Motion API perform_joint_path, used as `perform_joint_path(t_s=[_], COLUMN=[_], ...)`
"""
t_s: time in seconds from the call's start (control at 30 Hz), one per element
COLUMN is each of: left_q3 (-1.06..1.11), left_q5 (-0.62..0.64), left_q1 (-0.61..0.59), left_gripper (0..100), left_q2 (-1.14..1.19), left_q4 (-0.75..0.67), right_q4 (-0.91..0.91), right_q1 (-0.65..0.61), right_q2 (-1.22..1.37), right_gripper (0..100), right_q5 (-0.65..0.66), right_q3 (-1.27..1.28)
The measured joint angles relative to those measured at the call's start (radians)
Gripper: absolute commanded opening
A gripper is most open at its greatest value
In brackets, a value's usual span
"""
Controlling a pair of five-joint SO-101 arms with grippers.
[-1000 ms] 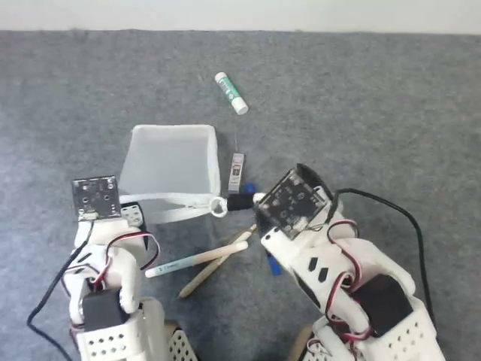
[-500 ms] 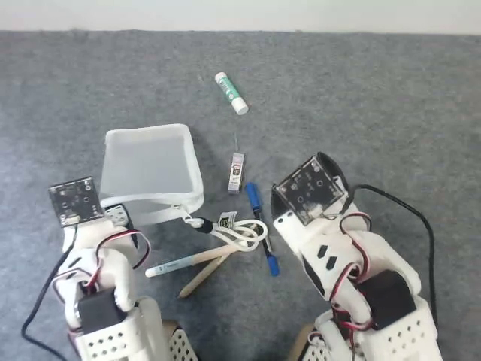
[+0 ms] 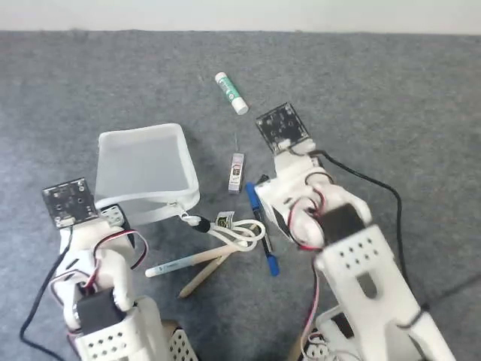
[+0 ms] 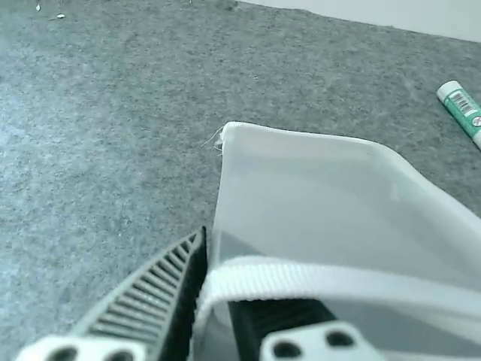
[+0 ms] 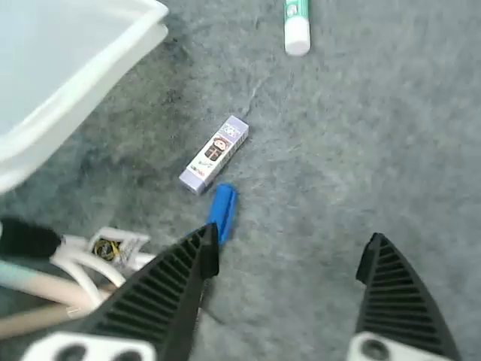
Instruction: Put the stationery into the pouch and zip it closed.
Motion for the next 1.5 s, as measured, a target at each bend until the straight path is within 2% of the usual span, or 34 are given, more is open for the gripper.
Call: perform_joint_path(t_s=[0.17,0.3,0.43,0.63,0.9,1.5], left_q3=[0.000,0.000,0.000,0.000,0.000,0.000], left_q5=[0.002,0.002,0.002,0.002,0.002,0.002], left_q1=[0.000,0.000,0.000,0.000,0.000,0.000], left_gripper=[1,1,1,1,1,1], left_q2=[0.000,0.000,0.000,0.000,0.000,0.000], left_q4=[0.000,0.000,0.000,0.000,0.000,0.000], right_q4=[-0.098,-0.133,-0.133,-0.080,-0.075,-0.075], right_q1=[-0.002,-0.054,-0.075,-0.089,-0.089,-0.089], right_q2=[0.106,0.172,0.262,0.460,0.664,0.881], right_gripper=[29.2,28.5,21.2,20.6,20.3,20.2], right_q5=[-0.061,-0.089,-0.100,-0.100,-0.098,-0.021], right_q3=[0.000,-0.034,-0.121,-0.272,-0.336,-0.365])
